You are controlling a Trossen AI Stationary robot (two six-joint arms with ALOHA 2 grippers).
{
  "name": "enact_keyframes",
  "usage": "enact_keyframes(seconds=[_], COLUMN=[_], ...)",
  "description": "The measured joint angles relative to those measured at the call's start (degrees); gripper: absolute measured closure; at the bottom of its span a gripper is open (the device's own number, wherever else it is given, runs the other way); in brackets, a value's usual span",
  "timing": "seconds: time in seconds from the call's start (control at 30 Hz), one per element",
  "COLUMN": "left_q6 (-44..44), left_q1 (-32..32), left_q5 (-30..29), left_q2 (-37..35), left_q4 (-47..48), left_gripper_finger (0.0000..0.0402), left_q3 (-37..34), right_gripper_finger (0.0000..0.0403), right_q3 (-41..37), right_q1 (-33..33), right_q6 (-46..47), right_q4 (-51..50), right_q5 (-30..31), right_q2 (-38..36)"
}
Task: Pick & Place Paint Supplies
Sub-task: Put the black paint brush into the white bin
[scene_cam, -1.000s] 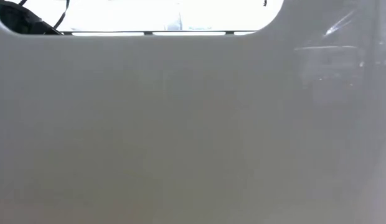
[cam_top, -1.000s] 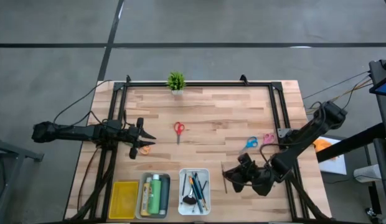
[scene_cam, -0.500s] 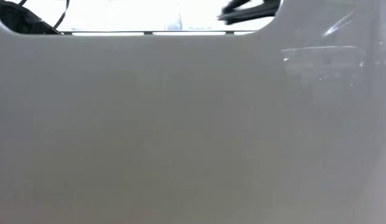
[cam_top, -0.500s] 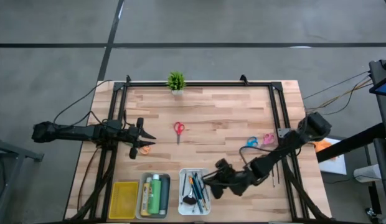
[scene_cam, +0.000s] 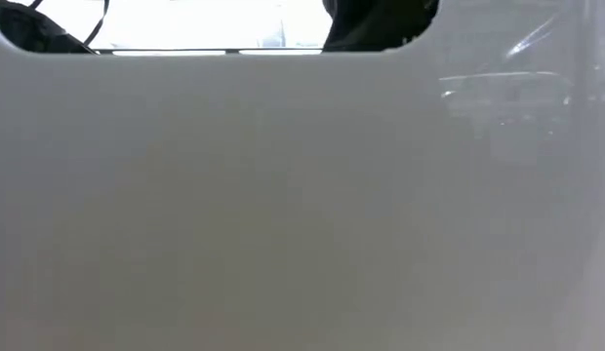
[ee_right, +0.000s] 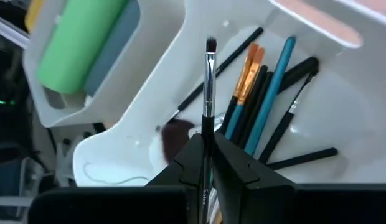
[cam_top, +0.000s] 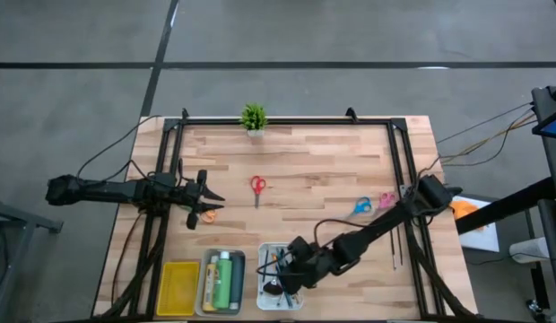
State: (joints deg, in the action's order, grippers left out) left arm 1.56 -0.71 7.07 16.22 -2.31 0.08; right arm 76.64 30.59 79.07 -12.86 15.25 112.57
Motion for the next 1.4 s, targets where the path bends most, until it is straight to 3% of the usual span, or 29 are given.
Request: enact_keyframes(seconds=[0.17,0.43,0.87,1.13,1.4], left_q6=[0.0,0.0,0.0,0.0,0.0], left_q1=[0.0,0.0,0.0,0.0,0.0], left_q5=[0.0,0.0,0.0,0.0,0.0], left_q2=[0.7,0.8,0.9,0.9,0.9], left_q4=[-0.1,0.0,0.0,0.0,0.0], left_gripper_finger=[0.0297,0.0297,0.0297,0.0297,0.0297], left_q3=[0.0,0.0,0.0,0.0,0.0], right_gripper_finger=[0.0376,0.031,0.0305,0.0305,0.0305], right_q3=[2.8,3.6,5.0,5.6,5.5], right_q1=[-1.2,-2.3,-2.4,-2.2,1.2], right_q6=[-0.8,-2.8,-8.2,-4.7,10.2], right_q4=[-3.2,-3.3,-5.4,-23.7,-49.5], right_q5=[-2.5,-3.8,-1.1,1.2,1.2], right_q2=[1.7,2.0,-1.6,-10.1,-16.8])
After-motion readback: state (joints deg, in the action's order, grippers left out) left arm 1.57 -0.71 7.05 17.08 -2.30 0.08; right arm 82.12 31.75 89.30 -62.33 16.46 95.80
